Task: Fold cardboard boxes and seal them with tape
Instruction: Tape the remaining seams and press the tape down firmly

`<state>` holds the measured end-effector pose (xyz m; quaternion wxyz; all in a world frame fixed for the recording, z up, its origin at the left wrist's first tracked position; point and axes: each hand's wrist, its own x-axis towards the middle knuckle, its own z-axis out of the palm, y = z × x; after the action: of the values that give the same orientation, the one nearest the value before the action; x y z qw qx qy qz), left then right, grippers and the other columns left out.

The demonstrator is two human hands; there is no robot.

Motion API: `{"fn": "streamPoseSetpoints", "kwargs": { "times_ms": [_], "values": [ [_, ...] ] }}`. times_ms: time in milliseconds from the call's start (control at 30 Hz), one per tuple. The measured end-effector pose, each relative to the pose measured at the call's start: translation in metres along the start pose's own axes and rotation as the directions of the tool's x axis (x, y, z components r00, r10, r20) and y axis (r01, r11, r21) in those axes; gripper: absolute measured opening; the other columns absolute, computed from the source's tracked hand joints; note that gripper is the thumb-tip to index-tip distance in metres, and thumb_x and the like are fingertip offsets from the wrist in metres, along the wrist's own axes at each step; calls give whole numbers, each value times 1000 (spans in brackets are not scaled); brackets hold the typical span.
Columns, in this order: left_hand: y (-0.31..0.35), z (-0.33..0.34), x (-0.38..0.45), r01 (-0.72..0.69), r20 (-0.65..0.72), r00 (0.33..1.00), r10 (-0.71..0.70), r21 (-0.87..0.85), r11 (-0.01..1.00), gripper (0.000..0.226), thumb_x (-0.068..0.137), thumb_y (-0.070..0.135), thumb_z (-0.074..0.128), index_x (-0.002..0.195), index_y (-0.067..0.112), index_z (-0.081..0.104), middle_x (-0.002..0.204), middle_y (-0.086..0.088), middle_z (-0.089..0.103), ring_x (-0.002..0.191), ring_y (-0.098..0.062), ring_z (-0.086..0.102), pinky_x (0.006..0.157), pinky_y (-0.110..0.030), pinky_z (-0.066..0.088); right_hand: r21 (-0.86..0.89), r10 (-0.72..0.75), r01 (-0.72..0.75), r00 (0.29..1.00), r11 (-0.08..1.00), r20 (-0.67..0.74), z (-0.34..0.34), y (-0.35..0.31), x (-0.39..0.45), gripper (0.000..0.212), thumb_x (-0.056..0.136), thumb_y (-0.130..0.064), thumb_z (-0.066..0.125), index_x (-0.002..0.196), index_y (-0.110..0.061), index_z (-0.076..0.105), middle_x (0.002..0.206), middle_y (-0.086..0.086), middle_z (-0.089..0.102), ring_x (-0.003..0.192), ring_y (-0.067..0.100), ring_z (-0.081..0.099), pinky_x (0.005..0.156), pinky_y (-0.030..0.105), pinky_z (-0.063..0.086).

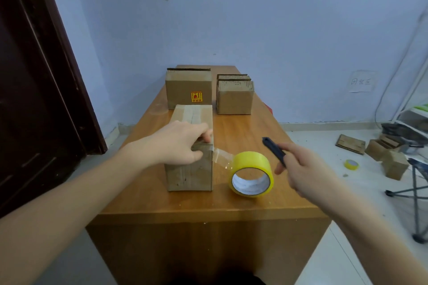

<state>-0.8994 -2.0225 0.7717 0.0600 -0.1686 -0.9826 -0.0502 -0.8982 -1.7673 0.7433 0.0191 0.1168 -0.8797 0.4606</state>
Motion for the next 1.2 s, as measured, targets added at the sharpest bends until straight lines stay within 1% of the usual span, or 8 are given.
{"fn": "streamPoseSetpoints", "kwargs": {
  "times_ms": [233,400,667,767,900,1000,1100,1200],
  "values": [
    [-1,-1,1,-6,-5,1000,6,3,1000,21,88,23,60,107,28,51,142,10,48,120,-8,53,87,-15,39,171,241,-233,970,957,-32,-8,53,31,38,100,-7,28,136,-11,41,95,11,58,48,12,32,38,21,28],
    [0,-2,1,-6,-7,1000,6,3,1000,21,88,22,60,104,30,49,142,11,47,121,-7,52,86,-15,38,252,242,-218,968,943,-69,10,89,43,32,101,-14,39,133,-14,40,86,3,55,53,13,37,44,25,32],
    [1,0,-1,-1,-5,1000,1,27,1000,24,88,22,61,110,25,52,144,10,45,116,-8,55,82,-17,43,-64,84,-99,974,993,-208,37,111,55,27,99,-11,43,125,-2,43,105,16,52,83,26,52,67,30,40],
    [1,0,-1,4,2,1000,-4,30,1000,25,87,23,61,110,24,51,144,10,45,116,-10,56,82,-18,44,-335,10,-98,967,937,-256,47,117,60,30,98,-6,43,124,6,47,119,23,44,108,36,43,86,33,34],
    [2,-1,-2,15,14,1000,-16,28,999,32,84,24,66,113,24,51,144,9,45,117,-10,54,85,-20,46,-578,40,-157,977,801,-210,58,127,63,17,94,2,39,101,9,53,112,30,47,105,43,47,90,44,39],
    [3,0,-3,20,13,1000,-20,41,999,35,83,31,68,112,24,51,140,9,49,113,-10,56,84,-21,48,-629,75,-159,985,761,-158,63,129,64,20,86,8,38,88,12,58,102,39,54,101,54,53,91,58,43],
    [2,3,-2,26,-10,1000,-25,69,997,33,82,37,68,108,26,49,130,5,58,103,-12,60,82,-27,51,-675,110,-206,977,709,-182,56,122,67,28,95,-11,40,112,8,52,129,32,44,126,45,38,109,53,26],
    [1,4,-1,34,-18,999,-33,86,996,39,83,40,67,115,30,46,125,5,61,102,-13,60,84,-30,51,-566,-69,-79,970,820,-235,40,89,68,34,96,-19,41,114,6,53,125,29,47,118,43,45,100,48,36]
  ]
}}
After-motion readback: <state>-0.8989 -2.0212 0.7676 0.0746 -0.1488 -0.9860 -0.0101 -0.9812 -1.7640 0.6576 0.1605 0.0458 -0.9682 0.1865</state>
